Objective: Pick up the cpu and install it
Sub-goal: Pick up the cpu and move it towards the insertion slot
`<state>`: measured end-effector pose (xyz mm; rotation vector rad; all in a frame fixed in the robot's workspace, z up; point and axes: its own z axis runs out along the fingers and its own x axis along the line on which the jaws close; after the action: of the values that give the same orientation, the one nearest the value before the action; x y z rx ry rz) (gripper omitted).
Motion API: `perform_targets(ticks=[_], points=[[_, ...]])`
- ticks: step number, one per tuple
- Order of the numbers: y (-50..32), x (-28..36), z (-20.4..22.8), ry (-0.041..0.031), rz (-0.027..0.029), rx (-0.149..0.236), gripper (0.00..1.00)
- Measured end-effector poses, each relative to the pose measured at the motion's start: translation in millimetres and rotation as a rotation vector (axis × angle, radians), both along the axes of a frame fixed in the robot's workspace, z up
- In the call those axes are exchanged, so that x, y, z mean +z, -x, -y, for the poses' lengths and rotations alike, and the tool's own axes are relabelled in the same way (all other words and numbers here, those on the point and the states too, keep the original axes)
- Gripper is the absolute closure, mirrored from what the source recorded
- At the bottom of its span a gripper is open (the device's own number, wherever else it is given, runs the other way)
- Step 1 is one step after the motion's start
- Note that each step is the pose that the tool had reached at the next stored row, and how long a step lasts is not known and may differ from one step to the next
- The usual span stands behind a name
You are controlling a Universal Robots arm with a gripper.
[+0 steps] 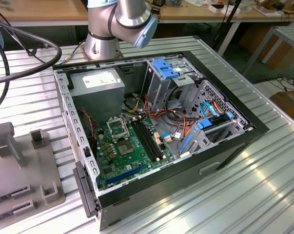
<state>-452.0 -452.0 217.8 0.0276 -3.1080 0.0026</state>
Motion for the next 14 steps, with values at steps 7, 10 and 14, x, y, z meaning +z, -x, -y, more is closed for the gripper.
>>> perform_targets(ticks=[7, 10, 14], points=[[0.0, 1.7, 0.0, -0.0003, 0.0002, 0.0, 0.53], [0.0, 3.0, 0.0, -0.0003, 0.0002, 0.0, 0.53], [0.0, 4.4, 0.0, -0.0003, 0.0002, 0.0, 0.53]])
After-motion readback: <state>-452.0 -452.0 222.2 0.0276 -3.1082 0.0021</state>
